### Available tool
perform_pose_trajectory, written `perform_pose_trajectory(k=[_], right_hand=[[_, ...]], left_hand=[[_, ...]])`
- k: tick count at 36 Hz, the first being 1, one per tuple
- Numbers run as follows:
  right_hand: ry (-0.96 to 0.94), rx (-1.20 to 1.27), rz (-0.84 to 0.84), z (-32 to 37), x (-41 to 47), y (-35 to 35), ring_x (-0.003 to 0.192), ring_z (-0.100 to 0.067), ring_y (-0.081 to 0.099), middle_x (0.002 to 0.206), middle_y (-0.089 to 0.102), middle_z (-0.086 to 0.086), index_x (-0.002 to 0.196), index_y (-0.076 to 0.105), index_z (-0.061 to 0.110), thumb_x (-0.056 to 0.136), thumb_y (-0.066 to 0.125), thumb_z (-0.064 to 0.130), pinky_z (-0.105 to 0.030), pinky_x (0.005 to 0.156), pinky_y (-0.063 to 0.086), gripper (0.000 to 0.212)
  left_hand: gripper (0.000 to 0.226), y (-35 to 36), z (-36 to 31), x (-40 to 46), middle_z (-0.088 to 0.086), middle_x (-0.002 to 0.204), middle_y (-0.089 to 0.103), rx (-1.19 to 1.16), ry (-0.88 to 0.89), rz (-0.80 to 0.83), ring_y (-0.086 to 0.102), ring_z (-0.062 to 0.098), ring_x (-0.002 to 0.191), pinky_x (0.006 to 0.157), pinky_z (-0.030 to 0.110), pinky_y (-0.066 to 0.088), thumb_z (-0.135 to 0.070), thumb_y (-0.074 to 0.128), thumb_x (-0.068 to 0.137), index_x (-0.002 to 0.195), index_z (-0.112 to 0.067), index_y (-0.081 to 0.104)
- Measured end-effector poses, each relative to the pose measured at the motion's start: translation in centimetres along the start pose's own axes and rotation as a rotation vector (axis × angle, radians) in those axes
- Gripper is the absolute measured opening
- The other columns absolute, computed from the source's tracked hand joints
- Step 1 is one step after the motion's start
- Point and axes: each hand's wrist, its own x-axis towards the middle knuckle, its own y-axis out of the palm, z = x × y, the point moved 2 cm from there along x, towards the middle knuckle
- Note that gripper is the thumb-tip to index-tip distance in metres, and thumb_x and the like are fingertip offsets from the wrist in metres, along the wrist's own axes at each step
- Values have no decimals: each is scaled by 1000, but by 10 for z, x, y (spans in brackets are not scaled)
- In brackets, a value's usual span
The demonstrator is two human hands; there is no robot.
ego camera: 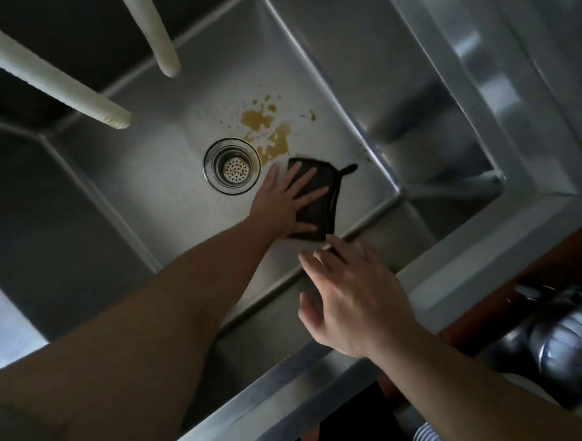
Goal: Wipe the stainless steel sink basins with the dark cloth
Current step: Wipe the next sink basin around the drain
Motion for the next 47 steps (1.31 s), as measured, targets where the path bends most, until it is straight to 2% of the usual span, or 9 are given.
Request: perform_pose_trajectory(k=[7,13,17,21,25,31,37,43,47], right_hand=[[-1,-12,-24,-1,1,1,128,-32,51,117,68,-10,127,58,12,84,43,48,-53,100,44,58],[-9,-30,-32,-1,0,0,135,-30,45,129,63,-8,133,55,13,84,41,48,-53,104,42,61],[-2,-34,7,0,0,-3,144,-29,31,147,48,-6,143,43,18,85,40,51,-55,110,33,67],[5,-37,161,-2,4,2,152,-31,5,166,7,-5,154,11,32,84,39,62,-59,117,17,81],[261,248,374,-11,46,12,151,-32,-12,163,-22,4,151,-14,44,78,47,71,-60,117,4,99],[458,382,-47,-63,174,9,152,-32,-2,167,-7,-3,158,-2,26,97,43,46,-52,122,10,79],[428,335,-69,-103,229,41,152,-23,-10,166,-13,3,157,-10,26,102,33,41,-46,124,0,71],[1171,721,-314,-96,193,91,152,-22,-7,166,-11,-1,158,-5,20,101,37,36,-36,117,-6,72],[1126,746,-224,-98,195,93,149,-32,-20,163,-23,-12,156,-13,14,102,23,41,-49,117,-12,70]], left_hand=[[91,-43,-2,78,4,165,-19,-47,-117,43,-19,36,150,115,63,-11,-83,29,84,154,-43,-14],[87,-40,-2,28,5,167,-8,-89,-23,-18,-5,36,152,118,60,2,-70,41,90,157,-38,-3],[84,-18,19,-49,9,167,2,-449,-452,-82,4,38,152,118,57,9,-53,51,91,158,-35,4],[90,15,39,-115,10,167,-3,-644,-903,-5,-1,40,152,118,61,7,-58,54,89,159,-31,3],[102,46,52,-141,13,166,-7,-770,-1133,101,-1,43,151,116,64,10,-72,54,84,158,-29,0],[111,76,36,-120,10,161,-29,-912,-1253,79,-24,39,148,116,64,-9,-90,36,76,152,-36,-24],[107,96,30,-118,9,163,-25,-871,-1300,-80,-22,37,149,113,65,-10,-94,27,72,151,-41,-23],[107,97,30,-116,7,161,-30,-907,-1294,-69,-26,35,148,113,65,-12,-96,23,69,147,-45,-30],[106,95,32,-117,5,159,-35,-958,-1285,-39,-31,33,146,112,63,-16,-100,21,65,138,-51,-38]])
